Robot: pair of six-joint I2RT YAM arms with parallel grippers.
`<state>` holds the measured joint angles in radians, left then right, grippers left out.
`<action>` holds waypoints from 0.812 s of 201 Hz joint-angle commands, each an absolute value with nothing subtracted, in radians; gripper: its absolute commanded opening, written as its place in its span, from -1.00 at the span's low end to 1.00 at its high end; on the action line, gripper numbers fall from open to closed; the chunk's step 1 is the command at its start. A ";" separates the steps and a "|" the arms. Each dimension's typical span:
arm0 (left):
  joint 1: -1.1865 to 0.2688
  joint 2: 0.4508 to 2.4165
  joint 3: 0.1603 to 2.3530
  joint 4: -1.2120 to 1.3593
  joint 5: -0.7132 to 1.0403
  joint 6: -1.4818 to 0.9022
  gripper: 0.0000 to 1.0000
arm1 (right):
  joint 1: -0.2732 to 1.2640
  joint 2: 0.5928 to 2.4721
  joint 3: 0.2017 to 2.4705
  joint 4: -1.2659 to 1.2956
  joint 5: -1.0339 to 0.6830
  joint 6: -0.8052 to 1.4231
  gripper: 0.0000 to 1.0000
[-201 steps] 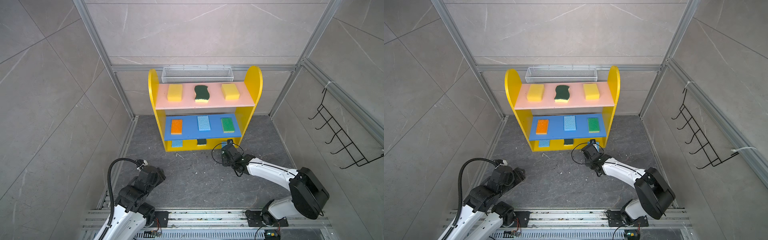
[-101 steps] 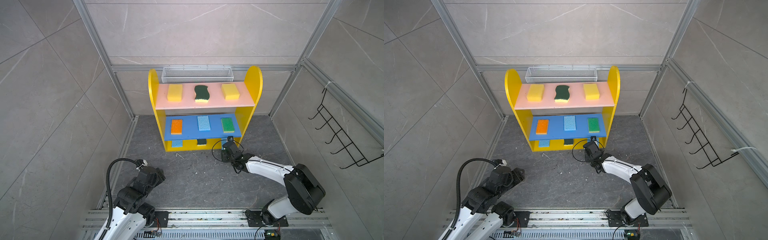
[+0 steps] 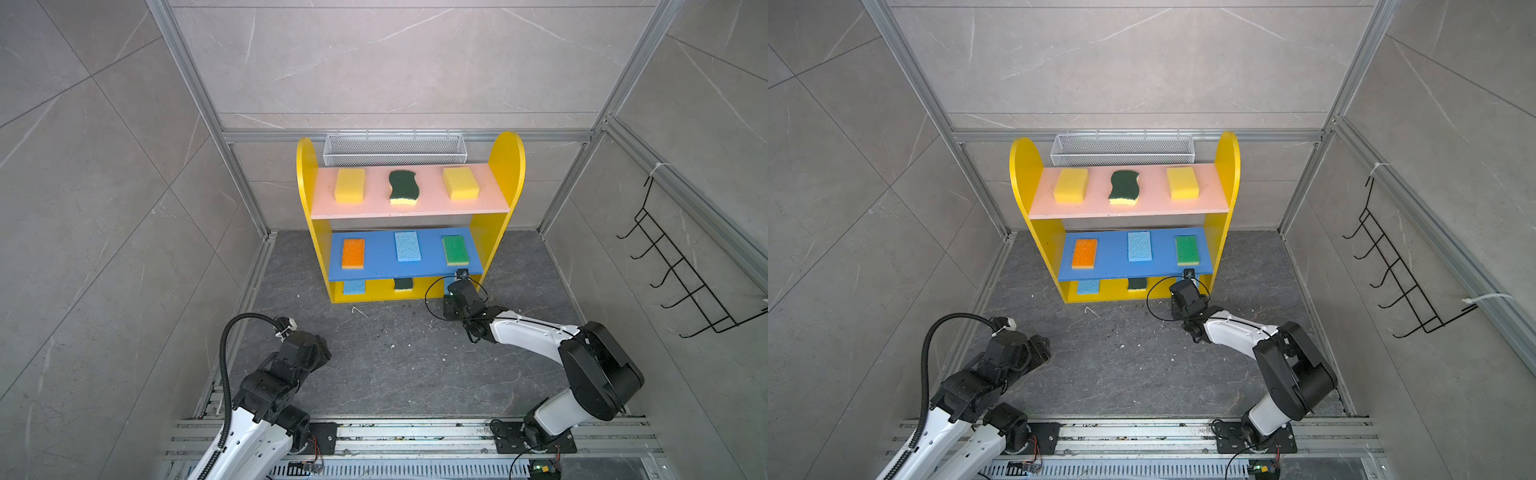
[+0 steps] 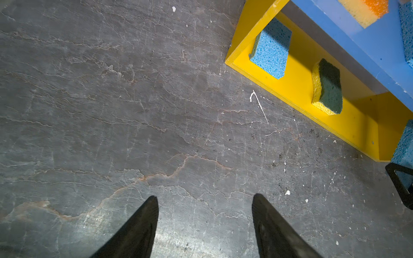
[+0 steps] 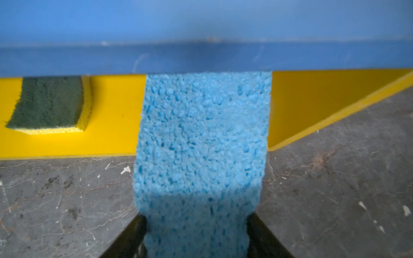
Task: Place and organize the cleaning sponges onto the shelf
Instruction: 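Carry the held light-blue sponge to the shelf base beside the green-yellow sponge, then lower the light-blue sponge upright against the shelf base with the right gripper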
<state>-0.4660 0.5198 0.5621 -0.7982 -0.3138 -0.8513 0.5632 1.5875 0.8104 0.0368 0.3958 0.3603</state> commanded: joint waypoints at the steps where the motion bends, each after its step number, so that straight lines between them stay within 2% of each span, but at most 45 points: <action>1: -0.468 0.525 0.566 -0.764 -0.349 -0.810 0.39 | 0.563 1.616 0.801 0.062 0.395 0.334 0.25; 163: -0.468 0.563 0.570 -0.746 -0.370 -0.787 0.39 | 0.563 1.688 0.805 0.179 0.406 0.273 0.25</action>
<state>-0.4660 0.5568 0.5621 -0.7750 -0.3405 -0.8120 0.5632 1.6684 0.8028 0.1566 0.3965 0.2794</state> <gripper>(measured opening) 0.693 0.624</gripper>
